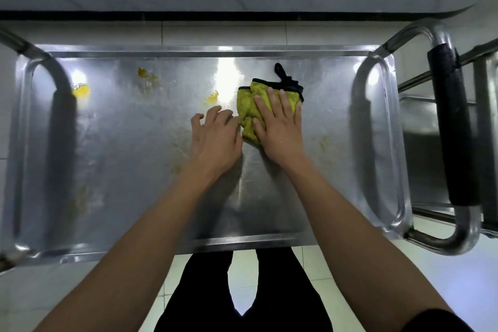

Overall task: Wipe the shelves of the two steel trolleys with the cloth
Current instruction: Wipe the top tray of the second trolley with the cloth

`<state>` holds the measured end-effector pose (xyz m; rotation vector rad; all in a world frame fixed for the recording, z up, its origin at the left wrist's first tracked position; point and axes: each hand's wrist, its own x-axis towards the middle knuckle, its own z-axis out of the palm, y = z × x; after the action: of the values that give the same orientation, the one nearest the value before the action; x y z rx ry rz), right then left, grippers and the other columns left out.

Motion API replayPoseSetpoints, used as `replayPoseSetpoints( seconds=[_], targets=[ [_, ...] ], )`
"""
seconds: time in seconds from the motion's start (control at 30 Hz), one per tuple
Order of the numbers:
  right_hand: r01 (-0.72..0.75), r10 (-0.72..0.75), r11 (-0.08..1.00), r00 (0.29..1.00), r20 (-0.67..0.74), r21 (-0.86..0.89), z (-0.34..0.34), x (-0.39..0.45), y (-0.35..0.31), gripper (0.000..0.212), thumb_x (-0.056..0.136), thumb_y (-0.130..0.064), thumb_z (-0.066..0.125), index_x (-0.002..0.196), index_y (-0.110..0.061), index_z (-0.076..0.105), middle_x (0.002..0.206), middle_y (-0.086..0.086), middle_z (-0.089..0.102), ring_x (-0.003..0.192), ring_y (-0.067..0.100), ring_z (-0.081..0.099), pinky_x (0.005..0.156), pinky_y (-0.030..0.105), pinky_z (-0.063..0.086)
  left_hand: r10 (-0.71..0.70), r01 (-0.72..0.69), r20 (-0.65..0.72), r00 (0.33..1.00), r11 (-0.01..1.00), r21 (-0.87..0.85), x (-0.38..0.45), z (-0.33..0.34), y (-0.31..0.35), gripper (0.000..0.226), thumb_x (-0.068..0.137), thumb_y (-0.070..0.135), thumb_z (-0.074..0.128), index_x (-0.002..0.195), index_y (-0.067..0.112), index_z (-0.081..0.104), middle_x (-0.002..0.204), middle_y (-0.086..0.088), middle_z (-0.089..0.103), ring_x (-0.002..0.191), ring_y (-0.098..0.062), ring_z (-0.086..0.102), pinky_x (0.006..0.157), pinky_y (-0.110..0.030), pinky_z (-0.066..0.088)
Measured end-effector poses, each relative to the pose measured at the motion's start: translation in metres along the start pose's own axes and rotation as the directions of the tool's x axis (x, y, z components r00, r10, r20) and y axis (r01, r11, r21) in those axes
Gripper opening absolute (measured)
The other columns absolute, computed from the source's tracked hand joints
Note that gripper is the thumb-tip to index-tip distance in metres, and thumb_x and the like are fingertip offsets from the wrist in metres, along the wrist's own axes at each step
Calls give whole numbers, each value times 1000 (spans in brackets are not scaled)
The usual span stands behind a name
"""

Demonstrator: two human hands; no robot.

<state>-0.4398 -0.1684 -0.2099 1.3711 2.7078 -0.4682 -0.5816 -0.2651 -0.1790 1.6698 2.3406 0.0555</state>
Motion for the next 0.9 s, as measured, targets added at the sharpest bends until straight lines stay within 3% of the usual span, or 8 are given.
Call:
replayPoseSetpoints(
  seconds=[0.2,0.5,0.73,0.9],
  targets=[
    [-140,140,990,990,-24,2,-20,-26,104,56,107,-45,31,159,-30,22,169,0,9,156,24,-1,123,57,1,94,-96,66,993,995,37,13,6,68,31,97,32,42,113,19,66,130,2,58,134,-22,38,104,-48,23],
    [-336,337,941,940,-52,29,-46,-58,239,55,106,-47,28,159,-31,22,169,1,9,155,25,-1,123,58,0,-14,-32,186,982,970,241,13,19,141,38,95,34,40,114,12,64,133,-3,46,132,-23,35,105,-52,26],
    [-326,329,944,942,-69,55,-45,-65,257,57,105,-48,26,159,-31,22,168,2,11,155,26,0,122,59,-2,-29,-19,193,981,971,240,10,24,153,37,93,31,44,119,9,61,138,-4,43,127,-25,42,103,-54,29],
    [-251,252,967,967,-38,31,-32,-88,216,56,105,-45,27,159,-31,22,168,5,11,155,29,3,121,61,0,42,-74,175,984,980,186,10,18,138,37,92,21,46,124,12,61,138,-3,46,123,-22,48,101,-53,28]
  ],
)
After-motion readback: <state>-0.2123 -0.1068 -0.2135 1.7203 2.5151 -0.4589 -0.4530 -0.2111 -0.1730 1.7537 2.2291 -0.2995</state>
